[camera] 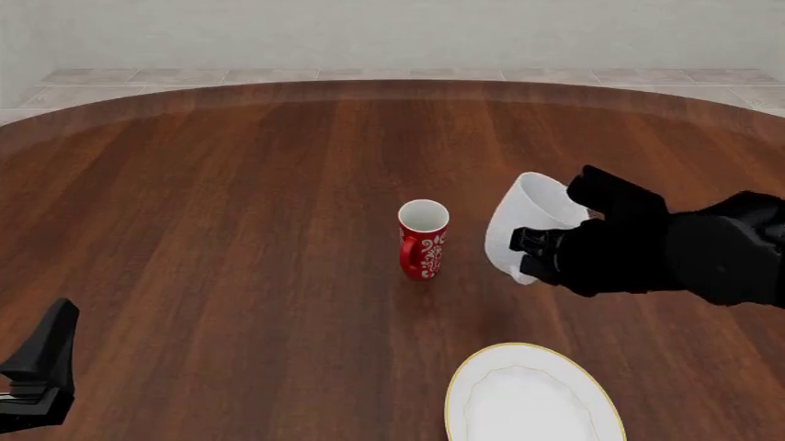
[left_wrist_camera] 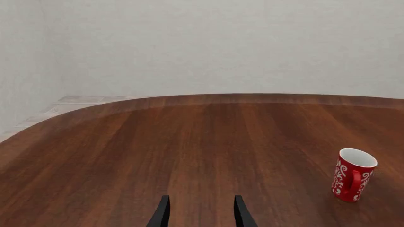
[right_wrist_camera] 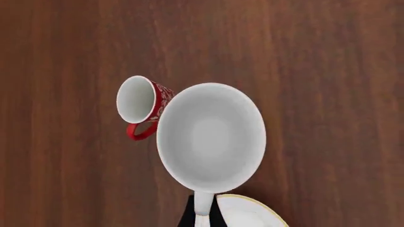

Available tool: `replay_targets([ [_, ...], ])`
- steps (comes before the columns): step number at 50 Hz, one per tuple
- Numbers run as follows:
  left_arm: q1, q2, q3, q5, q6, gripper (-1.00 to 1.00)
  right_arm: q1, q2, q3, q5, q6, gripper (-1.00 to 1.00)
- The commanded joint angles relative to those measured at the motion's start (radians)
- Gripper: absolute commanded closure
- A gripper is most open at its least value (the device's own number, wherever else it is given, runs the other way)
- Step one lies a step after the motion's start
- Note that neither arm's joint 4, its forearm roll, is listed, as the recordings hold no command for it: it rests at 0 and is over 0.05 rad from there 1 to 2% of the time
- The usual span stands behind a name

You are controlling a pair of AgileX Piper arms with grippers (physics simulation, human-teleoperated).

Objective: Put the white mug on the plate.

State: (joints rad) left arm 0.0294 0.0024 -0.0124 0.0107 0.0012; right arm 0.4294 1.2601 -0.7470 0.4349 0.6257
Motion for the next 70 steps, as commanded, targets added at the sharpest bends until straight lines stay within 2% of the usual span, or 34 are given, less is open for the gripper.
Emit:
replay_targets([
  [1,-0.002,0.0,0.0,-0.001,0.0,-1.0,0.015,-0.105,0.042,0.048,0.002,1.0],
  [17,-0.002,0.0,0.0,-0.001,0.0,-1.0,0.039,-0.244,0.086,0.139,-0.012,1.0],
  [31,-0.002,0.0,0.0,-0.001,0.0,-1.0,0.043,-0.392,0.137,0.245,-0.059,1.0],
  [48,-0.002,0.0,0.0,-0.001,0.0,-1.0,0.053,-0.477,0.186,0.299,-0.096,1.0],
  [56,-0.002,0.0,0.0,-0.001,0.0,-1.0,0.069,-0.495,0.213,0.308,-0.095,1.0],
  [59,-0.002,0.0,0.0,-0.001,0.0,-1.0,0.06,-0.504,0.225,0.314,-0.114,1.0],
  [70,-0.002,0.0,0.0,-0.001,0.001,-1.0,0.086,-0.524,0.245,0.335,-0.12,1.0],
])
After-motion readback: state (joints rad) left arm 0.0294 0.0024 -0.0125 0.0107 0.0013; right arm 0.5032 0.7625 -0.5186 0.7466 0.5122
